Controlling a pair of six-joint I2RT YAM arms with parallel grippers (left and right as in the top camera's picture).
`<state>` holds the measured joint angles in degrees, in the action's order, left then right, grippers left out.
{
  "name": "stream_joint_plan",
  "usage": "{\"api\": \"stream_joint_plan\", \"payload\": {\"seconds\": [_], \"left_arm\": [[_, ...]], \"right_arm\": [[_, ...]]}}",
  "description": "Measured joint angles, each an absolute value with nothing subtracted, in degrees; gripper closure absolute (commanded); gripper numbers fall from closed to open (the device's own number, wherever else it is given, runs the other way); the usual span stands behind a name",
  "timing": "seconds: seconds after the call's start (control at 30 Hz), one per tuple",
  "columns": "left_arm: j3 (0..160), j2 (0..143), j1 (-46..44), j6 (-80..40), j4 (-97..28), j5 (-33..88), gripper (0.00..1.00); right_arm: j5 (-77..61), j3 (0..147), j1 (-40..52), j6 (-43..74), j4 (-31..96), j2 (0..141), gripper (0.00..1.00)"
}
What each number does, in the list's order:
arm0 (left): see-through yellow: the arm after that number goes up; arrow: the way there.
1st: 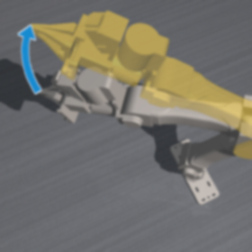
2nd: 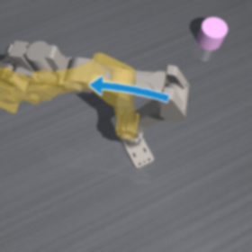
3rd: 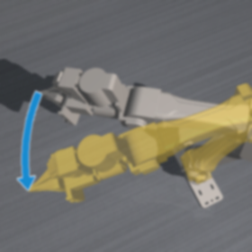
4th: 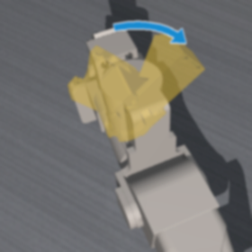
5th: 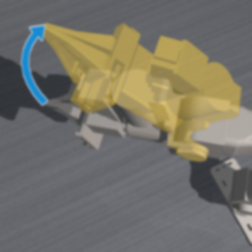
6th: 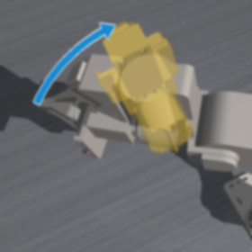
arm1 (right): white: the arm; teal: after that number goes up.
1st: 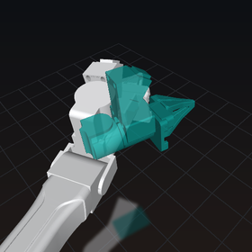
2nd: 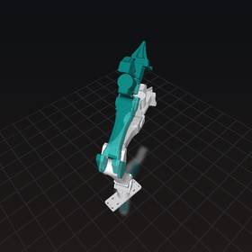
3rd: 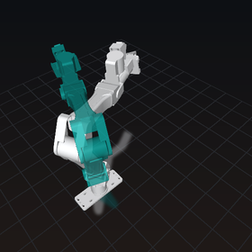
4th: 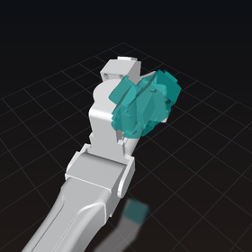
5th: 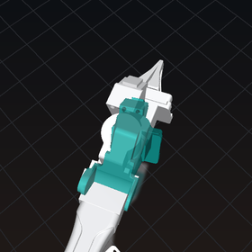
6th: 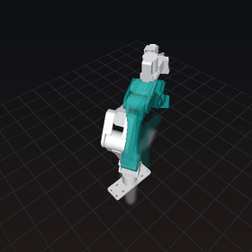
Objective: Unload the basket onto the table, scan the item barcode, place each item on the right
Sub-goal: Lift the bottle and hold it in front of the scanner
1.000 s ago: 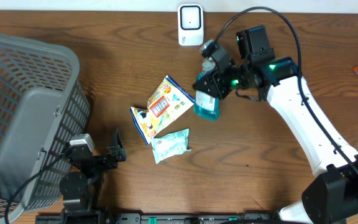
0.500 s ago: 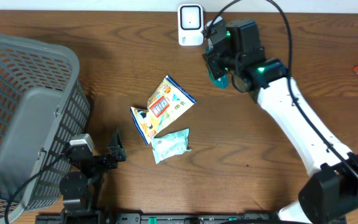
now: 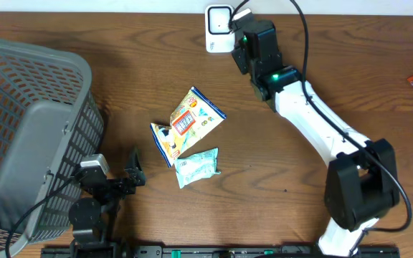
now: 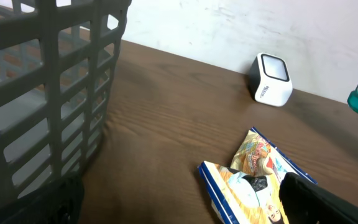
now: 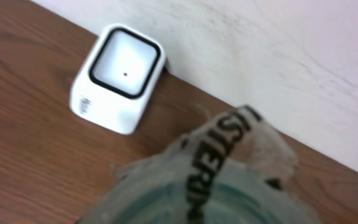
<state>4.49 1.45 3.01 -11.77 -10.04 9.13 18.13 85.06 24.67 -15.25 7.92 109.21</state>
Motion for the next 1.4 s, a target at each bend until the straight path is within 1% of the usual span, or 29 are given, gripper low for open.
{"api": "stream_joint_plan", "payload": {"seconds": [0.23,0.6,1.03,1.4], "left_arm": [[4.5,1.5,3.0,-11.8,-10.0,9.1,0.0],[4.5,1.5,3.0,-11.8,-10.0,9.1,0.0],[4.5,1.5,3.0,-11.8,-10.0,9.1,0.0],[4.5,1.5,3.0,-11.8,-10.0,9.1,0.0]], "right_arm": [[21.7,89.6,24.7,-17.6,7.7,114.3,0.99],[24.3,90.5,24.7,-23.6,3.8,114.8,0.99],[25.6,90.5,23.2,-24.6,-1.5,114.9,0.99],[25.5,90.8,22.4,-24.7,-3.3,117.2,0.99]]}}
